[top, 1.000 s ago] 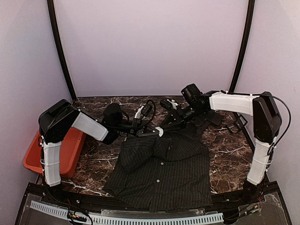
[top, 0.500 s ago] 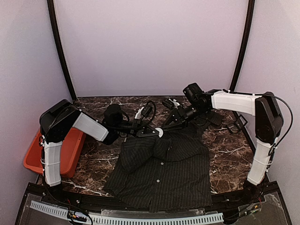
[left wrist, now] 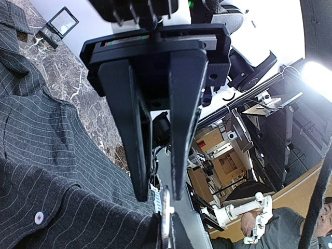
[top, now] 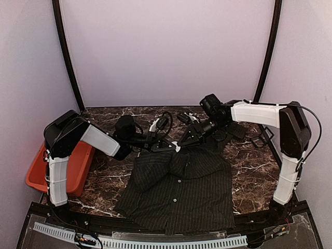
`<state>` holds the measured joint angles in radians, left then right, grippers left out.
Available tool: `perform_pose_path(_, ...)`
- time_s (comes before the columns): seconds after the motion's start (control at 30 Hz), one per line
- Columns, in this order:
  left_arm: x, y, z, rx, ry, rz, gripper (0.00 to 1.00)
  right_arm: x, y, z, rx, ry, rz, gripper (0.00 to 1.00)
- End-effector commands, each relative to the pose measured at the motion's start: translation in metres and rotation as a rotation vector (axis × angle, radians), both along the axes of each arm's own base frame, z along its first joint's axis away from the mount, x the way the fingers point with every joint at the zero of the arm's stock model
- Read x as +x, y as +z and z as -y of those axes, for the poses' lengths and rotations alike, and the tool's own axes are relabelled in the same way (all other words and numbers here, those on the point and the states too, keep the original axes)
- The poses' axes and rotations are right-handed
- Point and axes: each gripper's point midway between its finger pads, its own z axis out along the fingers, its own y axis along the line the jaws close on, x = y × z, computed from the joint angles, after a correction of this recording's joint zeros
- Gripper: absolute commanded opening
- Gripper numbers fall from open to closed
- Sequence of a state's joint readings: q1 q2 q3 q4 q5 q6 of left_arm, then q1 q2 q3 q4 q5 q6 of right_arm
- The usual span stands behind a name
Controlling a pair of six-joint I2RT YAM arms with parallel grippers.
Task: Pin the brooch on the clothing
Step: Pin the brooch to the flattened clothing.
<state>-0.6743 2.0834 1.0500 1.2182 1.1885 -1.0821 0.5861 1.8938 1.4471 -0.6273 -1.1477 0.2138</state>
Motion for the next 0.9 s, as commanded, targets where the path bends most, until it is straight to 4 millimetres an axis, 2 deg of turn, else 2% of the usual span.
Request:
perform_pose_path(0.0,-0.002,0.006,-0.001,-0.020,-0.015,0.024,0.01,-0.001,-0.004,-0.007,-0.005,0.018,0.010,0.13)
perform_pose_path(0.17,-0.002,0.005,-0.001,-0.019,-0.015,0.023,0.01,-0.001,0.000,-0.009,0.011,0.027,0.008,0.00)
perform_pose_path(0.3,-0.002,0.004,-0.001,-0.016,-0.014,0.021,0.03,-0.003,0.002,-0.009,0.021,0.033,0.012,0.00)
perform_pose_path(0.4,-0.002,0.005,-0.002,-0.019,-0.008,0.017,0.18,-0.002,0.000,-0.007,0.001,0.018,0.031,0.00)
perform_pose_path(0.5,-0.002,0.008,-0.004,-0.025,-0.008,0.008,0.26,-0.003,0.001,-0.003,-0.003,0.009,0.039,0.00)
perform_pose_path(0.83,-0.014,0.004,-0.013,0.017,-0.055,0.036,0.29,-0.016,0.019,0.000,0.118,0.040,-0.029,0.00)
perform_pose_path(0.87,-0.014,0.008,-0.013,0.017,-0.059,0.051,0.30,-0.017,0.021,0.000,0.127,0.044,-0.031,0.00)
